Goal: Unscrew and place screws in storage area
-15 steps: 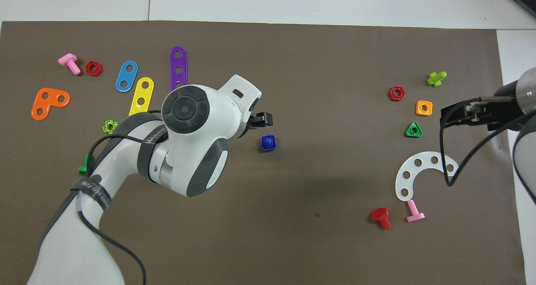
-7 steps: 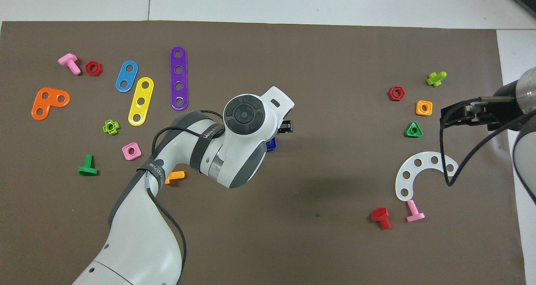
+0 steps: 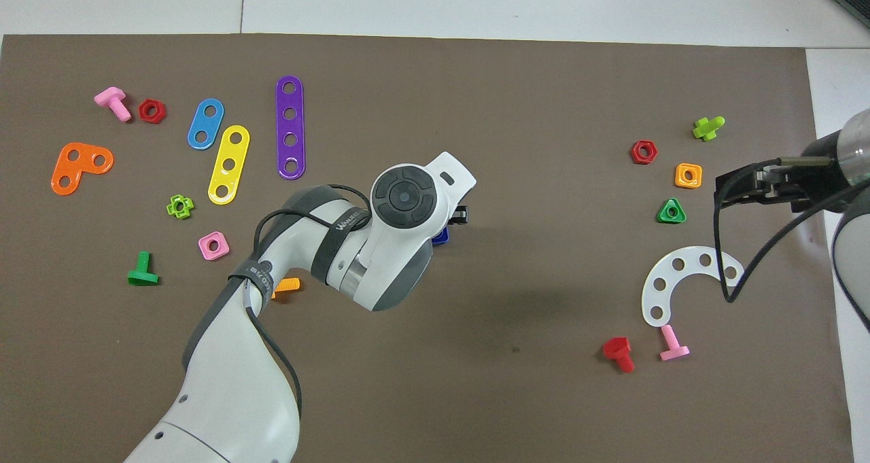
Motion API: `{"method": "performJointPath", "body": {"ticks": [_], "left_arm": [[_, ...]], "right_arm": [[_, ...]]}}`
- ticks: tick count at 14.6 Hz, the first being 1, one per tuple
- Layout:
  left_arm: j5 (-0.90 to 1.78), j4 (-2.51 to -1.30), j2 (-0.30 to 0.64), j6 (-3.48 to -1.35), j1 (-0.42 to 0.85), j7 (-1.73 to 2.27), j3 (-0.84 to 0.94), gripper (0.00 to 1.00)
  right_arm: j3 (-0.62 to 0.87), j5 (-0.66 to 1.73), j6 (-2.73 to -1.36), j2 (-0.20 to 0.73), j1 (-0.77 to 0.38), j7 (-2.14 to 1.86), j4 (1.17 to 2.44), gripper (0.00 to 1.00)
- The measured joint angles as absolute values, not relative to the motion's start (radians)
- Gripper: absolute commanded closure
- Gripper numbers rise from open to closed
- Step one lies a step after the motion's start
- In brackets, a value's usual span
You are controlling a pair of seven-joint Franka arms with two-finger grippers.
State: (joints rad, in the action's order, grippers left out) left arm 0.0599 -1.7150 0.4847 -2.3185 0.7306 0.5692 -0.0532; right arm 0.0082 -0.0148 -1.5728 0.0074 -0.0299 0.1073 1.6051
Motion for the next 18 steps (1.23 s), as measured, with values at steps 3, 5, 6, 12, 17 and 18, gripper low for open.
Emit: {"method": "performJointPath", "body": {"ticks": [3, 5, 6, 12, 17, 18], "left_arm": [[0.060, -1.730, 0.485, -2.326, 0.741, 0.569, -0.053, 0.27], [0.060, -1.737, 0.485, -2.328, 0.749, 0.569, -0.053, 0.30], [0.060, -1.739, 0.485, -2.329, 0.753, 0.569, -0.053, 0.35], [0.059, -1.743, 0.484, -2.329, 0.756, 0.569, -0.053, 0.91], [0.074, -1.714, 0.484, -2.293, 0.754, 0.572, -0.057, 1.00], [0.080, -1.691, 0.484, -2.260, 0.754, 0.573, -0.058, 1.00]], "right_arm": [[0.008, -0.015, -1.573, 0.007, -0.030, 0.107, 1.605, 0.00], [0.008, -0.015, -1.573, 0.007, -0.030, 0.107, 1.605, 0.00], [0.008, -0.015, -1.573, 0.007, -0.030, 0.107, 1.605, 0.00], [0.008, -0.015, -1.573, 0.007, -0.030, 0.107, 1.605, 0.00], [0.008, -0.015, -1.573, 0.007, -0.030, 0.107, 1.605, 0.00], [0.008, -0.015, -1.573, 0.007, -0.030, 0.107, 1.605, 0.00]]}}
